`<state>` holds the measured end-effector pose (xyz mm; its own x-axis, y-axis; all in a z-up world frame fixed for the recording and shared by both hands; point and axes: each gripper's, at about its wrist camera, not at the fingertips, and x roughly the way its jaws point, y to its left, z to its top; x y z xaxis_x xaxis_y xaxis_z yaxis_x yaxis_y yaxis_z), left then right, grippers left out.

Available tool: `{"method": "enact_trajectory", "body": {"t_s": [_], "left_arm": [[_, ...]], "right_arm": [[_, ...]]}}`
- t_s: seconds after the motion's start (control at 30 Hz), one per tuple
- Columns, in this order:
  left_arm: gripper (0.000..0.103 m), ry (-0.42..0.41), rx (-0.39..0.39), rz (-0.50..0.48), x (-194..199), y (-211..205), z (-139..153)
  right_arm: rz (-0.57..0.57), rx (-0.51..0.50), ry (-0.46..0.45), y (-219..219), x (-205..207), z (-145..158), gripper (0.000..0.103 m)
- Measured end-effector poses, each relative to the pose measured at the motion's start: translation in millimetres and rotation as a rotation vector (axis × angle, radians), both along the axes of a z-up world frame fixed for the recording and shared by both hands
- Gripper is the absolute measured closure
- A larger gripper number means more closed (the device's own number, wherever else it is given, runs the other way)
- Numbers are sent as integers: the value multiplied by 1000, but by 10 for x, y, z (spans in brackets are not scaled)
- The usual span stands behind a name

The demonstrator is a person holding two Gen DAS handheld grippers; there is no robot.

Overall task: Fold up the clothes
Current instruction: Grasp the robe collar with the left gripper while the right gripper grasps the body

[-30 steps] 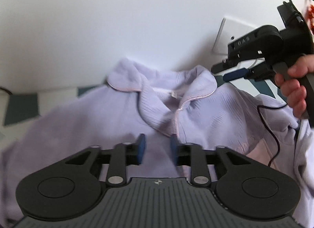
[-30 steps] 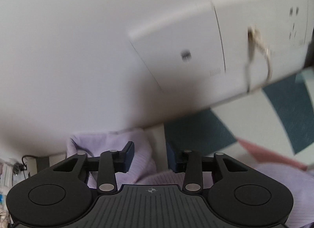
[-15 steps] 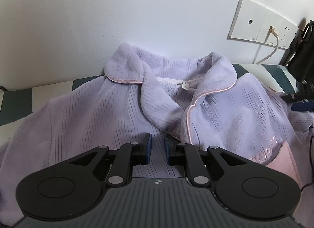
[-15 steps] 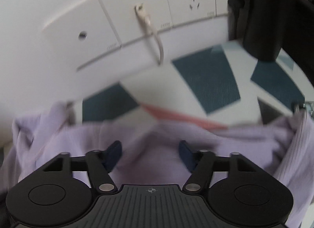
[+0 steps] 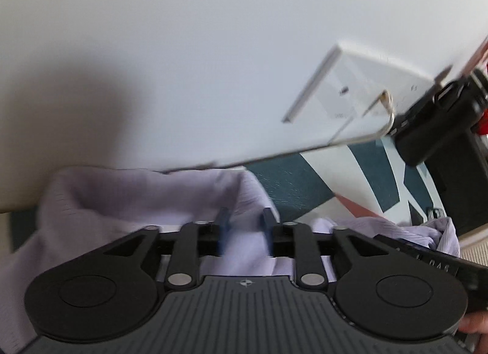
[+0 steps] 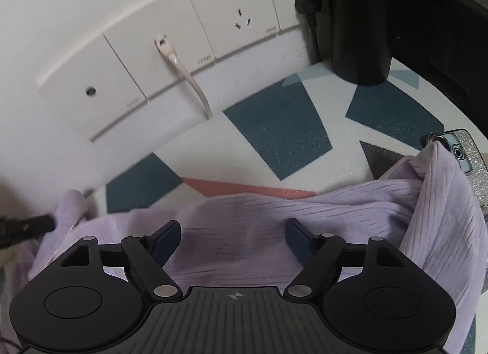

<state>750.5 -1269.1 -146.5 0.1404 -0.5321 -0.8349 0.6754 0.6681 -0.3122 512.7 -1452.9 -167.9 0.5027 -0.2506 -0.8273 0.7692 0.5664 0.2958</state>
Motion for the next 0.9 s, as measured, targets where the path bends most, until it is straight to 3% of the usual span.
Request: {"method": "enact_trajectory", "body": {"t_s": [0.07,0.1,0.13,0.17,0.23,0.27,0.3,0.4,0.47,0.57,0.7,0.83,0.9], "left_arm": [[40,-11,7,-9,-84,-64,-31],[41,-17,14,-16,-116,-97,-47],[50,-24,28,-29,-117,-133,-63],[81,-31,43,-42,-119,-168,-78],[85,-45,48,-56,-133,-191,-105],[87,-54,38,-52,-137,-153,-94],[89,-60,25,-43,-134,-120,-86],[91,-52,-42,55,-18,8,-54],[92,-96,-73,111,31,98,-5],[92,-118,-73,115,5,21,-72],[92,-148,-72,120,-31,-82,-161],[90,-196,-46,97,-101,-187,-265],[80,-228,-24,64,-152,-242,-249]], "right_arm": [[8,8,16,-1,35,-42,37],[26,-17,39,17,68,-56,45],[44,-42,62,34,101,-70,47],[61,-79,75,62,121,-74,55],[94,-154,99,116,161,-82,82],[90,-143,81,103,136,-87,93],[86,-131,63,90,111,-92,97],[12,-108,-10,21,-65,-86,102],[-79,-159,-61,7,-253,9,103],[-216,-211,-134,-36,-539,129,103],[-271,-180,-91,-192,-521,-5,103],[-253,-182,-29,-256,-419,-193,103],[-257,-223,-7,-250,-404,-224,103]]}}
